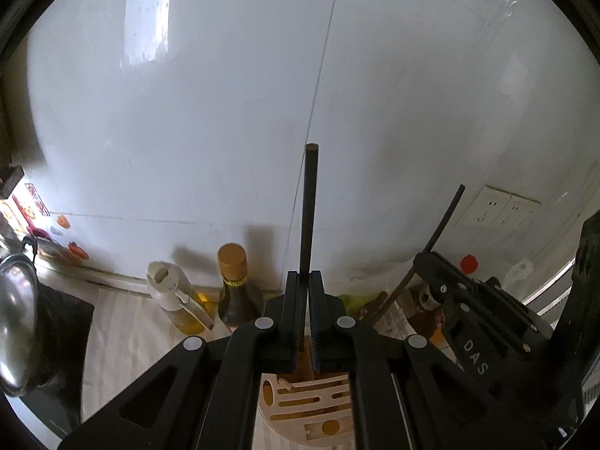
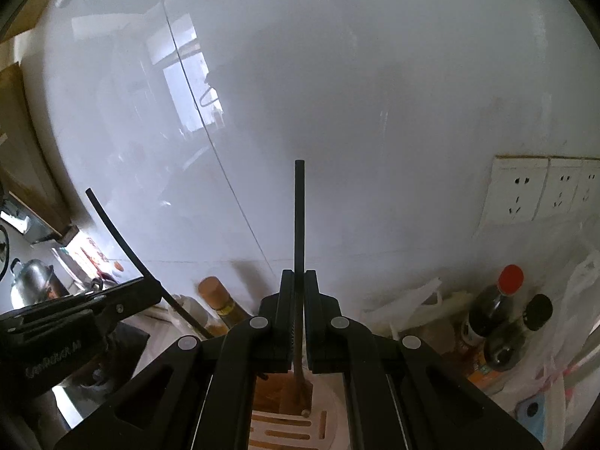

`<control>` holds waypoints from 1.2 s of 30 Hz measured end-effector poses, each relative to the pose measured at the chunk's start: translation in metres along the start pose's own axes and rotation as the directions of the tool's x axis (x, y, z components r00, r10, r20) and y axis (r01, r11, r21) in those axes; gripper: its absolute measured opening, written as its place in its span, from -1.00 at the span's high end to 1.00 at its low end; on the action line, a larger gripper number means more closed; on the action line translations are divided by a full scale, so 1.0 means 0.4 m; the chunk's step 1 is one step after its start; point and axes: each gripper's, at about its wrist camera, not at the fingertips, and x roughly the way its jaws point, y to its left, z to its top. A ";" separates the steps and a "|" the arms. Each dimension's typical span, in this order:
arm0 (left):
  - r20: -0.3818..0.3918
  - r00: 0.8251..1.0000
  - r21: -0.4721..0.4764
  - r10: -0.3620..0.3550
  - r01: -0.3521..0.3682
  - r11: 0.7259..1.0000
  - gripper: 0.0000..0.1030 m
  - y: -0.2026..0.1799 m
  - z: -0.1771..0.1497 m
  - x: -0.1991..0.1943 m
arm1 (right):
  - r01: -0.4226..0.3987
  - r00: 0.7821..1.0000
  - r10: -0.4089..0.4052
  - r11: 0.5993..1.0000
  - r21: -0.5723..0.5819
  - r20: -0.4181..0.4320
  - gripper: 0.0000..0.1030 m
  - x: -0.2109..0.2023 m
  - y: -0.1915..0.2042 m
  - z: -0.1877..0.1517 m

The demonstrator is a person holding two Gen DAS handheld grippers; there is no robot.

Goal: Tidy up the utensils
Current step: 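Carry both dark chopsticks to the cream holder and insert them into the lid slots, then open both grippers to release the chopsticks in the holder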

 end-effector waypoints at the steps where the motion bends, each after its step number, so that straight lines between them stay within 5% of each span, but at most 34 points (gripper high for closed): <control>1: -0.008 1.000 0.002 0.001 -0.001 1.000 0.96 0.000 -0.003 0.006 | 0.000 1.000 0.000 1.000 0.000 -0.004 0.91 0.006 0.004 -0.005; 12: -0.043 0.998 -0.018 0.048 -0.049 0.999 0.76 0.014 -0.006 0.003 | -0.032 0.995 0.031 0.999 -0.014 -0.096 0.87 0.057 0.002 -0.025; 16: 0.008 0.994 -0.038 0.105 -0.105 0.994 -0.53 0.033 -0.009 -0.042 | -0.033 0.996 0.033 0.999 -0.001 -0.086 0.47 0.020 -0.008 -0.025; 21: 0.040 0.985 -0.031 0.171 -0.169 0.985 -0.83 0.053 -0.037 -0.083 | -0.022 0.998 0.023 1.000 0.021 -0.053 0.05 -0.057 -0.030 -0.030; 23: 0.064 0.981 -0.024 0.184 -0.183 0.983 -1.00 0.059 -0.059 -0.098 | 0.000 0.999 0.001 0.999 0.032 -0.040 -0.27 -0.098 -0.043 -0.040; 28: 0.075 0.970 -0.020 0.231 -0.230 0.973 -1.00 0.068 -0.138 -0.124 | 0.103 0.994 -0.102 0.994 0.031 -0.027 -0.84 -0.183 -0.063 -0.088; 36: -0.018 0.976 0.003 0.217 -0.217 0.976 -1.00 0.062 -0.277 -0.087 | 0.218 0.971 -0.213 0.975 0.037 -0.113 -0.92 -0.232 -0.115 -0.216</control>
